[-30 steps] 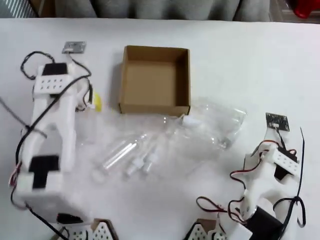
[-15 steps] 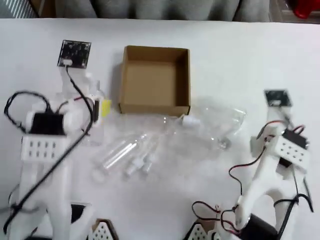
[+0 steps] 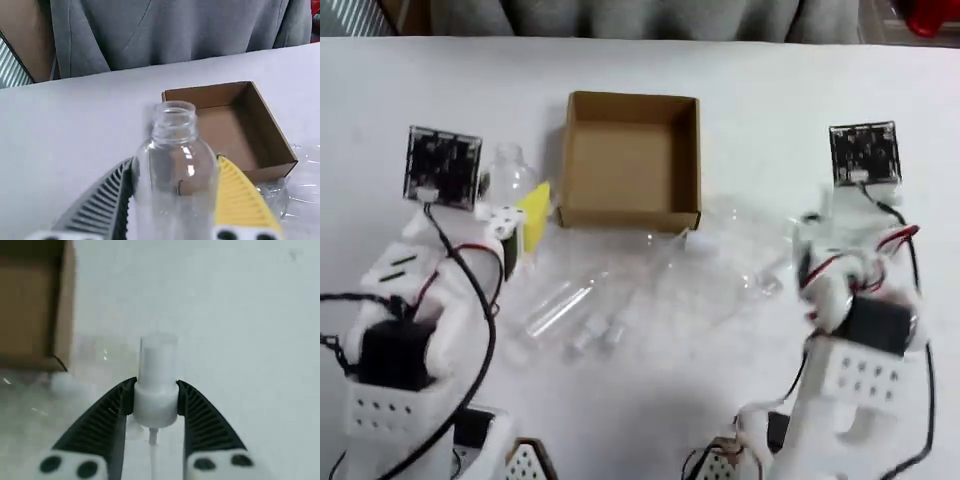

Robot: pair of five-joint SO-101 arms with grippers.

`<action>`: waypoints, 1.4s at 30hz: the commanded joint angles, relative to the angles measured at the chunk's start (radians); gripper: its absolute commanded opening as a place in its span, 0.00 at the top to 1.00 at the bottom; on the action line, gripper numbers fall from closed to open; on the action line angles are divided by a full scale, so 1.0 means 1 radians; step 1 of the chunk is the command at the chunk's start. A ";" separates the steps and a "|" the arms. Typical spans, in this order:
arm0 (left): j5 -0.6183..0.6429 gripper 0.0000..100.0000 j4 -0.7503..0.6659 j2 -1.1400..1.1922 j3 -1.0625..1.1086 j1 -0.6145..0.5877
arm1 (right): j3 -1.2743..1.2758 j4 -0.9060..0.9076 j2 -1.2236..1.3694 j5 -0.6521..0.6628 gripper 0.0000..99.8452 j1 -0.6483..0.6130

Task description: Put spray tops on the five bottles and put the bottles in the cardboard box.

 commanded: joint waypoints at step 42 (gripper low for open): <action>0.011 0.91 -0.511 -0.762 0.842 0.252 | -0.106 -1.102 -0.025 -0.160 0.98 -0.929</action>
